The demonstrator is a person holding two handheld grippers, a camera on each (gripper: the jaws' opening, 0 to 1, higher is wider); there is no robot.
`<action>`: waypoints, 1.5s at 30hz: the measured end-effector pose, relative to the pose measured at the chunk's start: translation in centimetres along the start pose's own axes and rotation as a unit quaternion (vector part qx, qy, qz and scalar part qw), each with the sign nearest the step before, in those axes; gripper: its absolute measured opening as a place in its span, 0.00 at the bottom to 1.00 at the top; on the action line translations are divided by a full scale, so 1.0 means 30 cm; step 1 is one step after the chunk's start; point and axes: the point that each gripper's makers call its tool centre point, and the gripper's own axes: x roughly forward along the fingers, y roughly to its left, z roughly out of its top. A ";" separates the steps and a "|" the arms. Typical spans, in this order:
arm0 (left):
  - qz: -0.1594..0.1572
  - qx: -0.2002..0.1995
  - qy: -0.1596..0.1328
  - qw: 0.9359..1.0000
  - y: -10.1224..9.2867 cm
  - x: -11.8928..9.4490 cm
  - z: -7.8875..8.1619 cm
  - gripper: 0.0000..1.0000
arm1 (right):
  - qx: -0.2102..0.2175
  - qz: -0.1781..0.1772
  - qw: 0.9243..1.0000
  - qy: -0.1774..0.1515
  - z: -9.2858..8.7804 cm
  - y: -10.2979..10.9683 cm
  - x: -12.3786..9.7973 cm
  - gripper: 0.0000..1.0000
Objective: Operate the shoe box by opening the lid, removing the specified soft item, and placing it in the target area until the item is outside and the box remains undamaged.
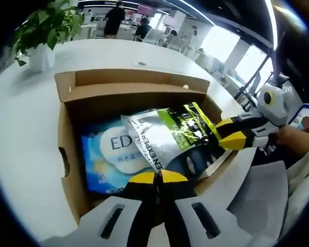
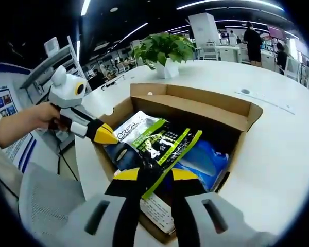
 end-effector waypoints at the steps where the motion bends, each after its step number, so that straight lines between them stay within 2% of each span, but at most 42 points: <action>1: 0.000 0.002 -0.001 1.000 -0.003 -0.001 0.002 0.00 | -0.001 -0.001 1.000 -0.001 0.000 0.002 0.000 0.18; 4: 0.002 0.006 -0.006 1.000 -0.006 -0.007 0.012 0.00 | -0.001 -0.004 1.000 -0.001 -0.001 0.000 -0.004 0.15; 8: 0.005 0.002 -0.023 1.000 -0.009 -0.028 0.043 0.00 | -0.006 -0.014 1.000 -0.008 0.008 -0.009 -0.022 0.05; 17: 0.004 0.009 -0.037 0.999 -0.040 -0.040 0.085 0.00 | 0.003 -0.022 0.999 -0.025 0.035 -0.022 -0.055 0.03; 20: 0.006 0.018 -0.032 0.999 -0.060 -0.037 0.091 0.00 | 0.006 -0.025 0.999 -0.028 0.042 -0.027 -0.077 0.03; 27: 0.004 0.046 -0.019 0.999 -0.116 -0.013 0.105 0.00 | 0.051 -0.041 0.998 -0.025 0.046 -0.069 -0.128 0.01; 31: -0.001 0.060 -0.012 0.998 -0.153 0.005 0.115 0.00 | 0.061 -0.052 0.996 -0.026 0.046 -0.095 -0.164 0.00; 39: -0.017 0.065 -0.010 0.998 -0.204 0.040 0.143 0.00 | 0.097 -0.067 0.993 -0.018 0.022 -0.151 -0.225 0.00; 45: -0.025 0.069 -0.005 0.997 -0.246 0.079 0.167 0.00 | 0.103 -0.083 0.991 -0.015 0.014 -0.196 -0.264 0.00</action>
